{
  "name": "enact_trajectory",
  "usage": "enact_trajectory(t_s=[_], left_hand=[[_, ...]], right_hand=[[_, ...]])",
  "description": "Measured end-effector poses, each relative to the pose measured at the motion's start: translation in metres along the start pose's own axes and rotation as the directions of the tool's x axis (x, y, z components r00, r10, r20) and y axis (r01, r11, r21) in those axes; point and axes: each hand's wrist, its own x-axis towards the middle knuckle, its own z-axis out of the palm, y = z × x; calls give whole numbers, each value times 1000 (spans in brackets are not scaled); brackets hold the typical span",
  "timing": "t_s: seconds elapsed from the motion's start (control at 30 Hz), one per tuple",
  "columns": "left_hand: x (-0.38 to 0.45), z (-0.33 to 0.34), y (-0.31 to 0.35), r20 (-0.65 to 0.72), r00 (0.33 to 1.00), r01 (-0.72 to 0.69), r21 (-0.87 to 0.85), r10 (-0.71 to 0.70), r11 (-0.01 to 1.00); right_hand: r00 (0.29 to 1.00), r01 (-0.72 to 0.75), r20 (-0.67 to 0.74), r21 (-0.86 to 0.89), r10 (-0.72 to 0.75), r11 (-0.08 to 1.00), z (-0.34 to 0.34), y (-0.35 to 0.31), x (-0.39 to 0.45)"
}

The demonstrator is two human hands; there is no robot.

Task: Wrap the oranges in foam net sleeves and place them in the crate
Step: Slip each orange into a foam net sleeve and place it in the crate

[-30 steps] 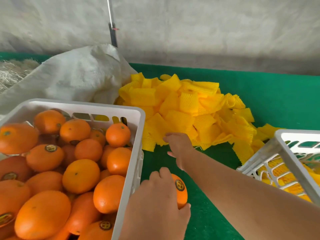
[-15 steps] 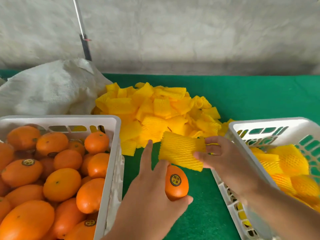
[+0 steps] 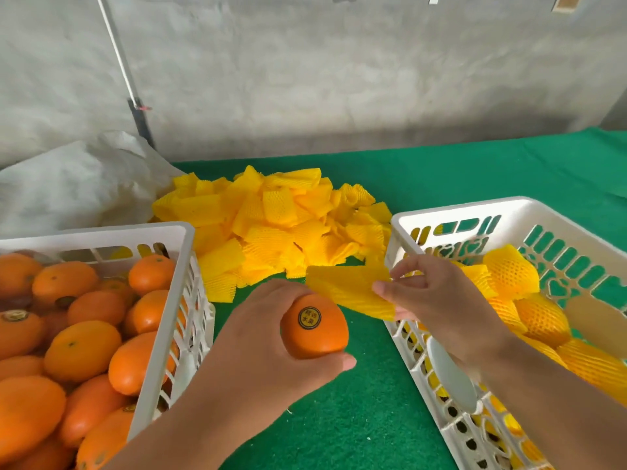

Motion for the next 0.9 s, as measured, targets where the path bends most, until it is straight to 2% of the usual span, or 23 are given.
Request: enact_trajectory(t_s=[0.13, 0.23, 0.33, 0.47, 0.53, 0.6, 0.67, 0.8, 0.9], left_hand=[[0, 0, 1, -11, 999, -42, 62, 43, 997], [1, 1, 1, -5, 997, -73, 15, 73, 997], [1, 1, 3, -1, 995, -99, -13, 99, 995], [0, 2, 4, 15, 992, -121, -101, 123, 988], [-1, 3, 5, 25, 990, -132, -137, 137, 982], [-1, 3, 4, 38, 986, -157, -136, 164, 978], [-3, 3, 3, 60, 981, -177, -116, 185, 977], [-5, 4, -1, 152, 973, -171, -32, 174, 985], [-4, 5, -5, 211, 972, -114, 17, 108, 993]], right_hand=[[989, -102, 121, 152, 84, 983, -1, 2, -1], [977, -162, 174, 248, 121, 955, -4, 3, 0], [941, -226, 316, 321, 121, 920, -7, 0, -3], [898, -277, 416, 275, 145, 921, -7, -1, -4], [893, -305, 407, 233, 192, 923, -6, 1, -3], [927, -272, 304, 143, 219, 952, -5, 5, -3], [963, -211, 199, 126, 184, 969, -6, 6, -1], [981, -120, 182, 296, 67, 948, -7, 4, 2], [970, -152, 235, 417, 55, 896, -8, 5, 4]])
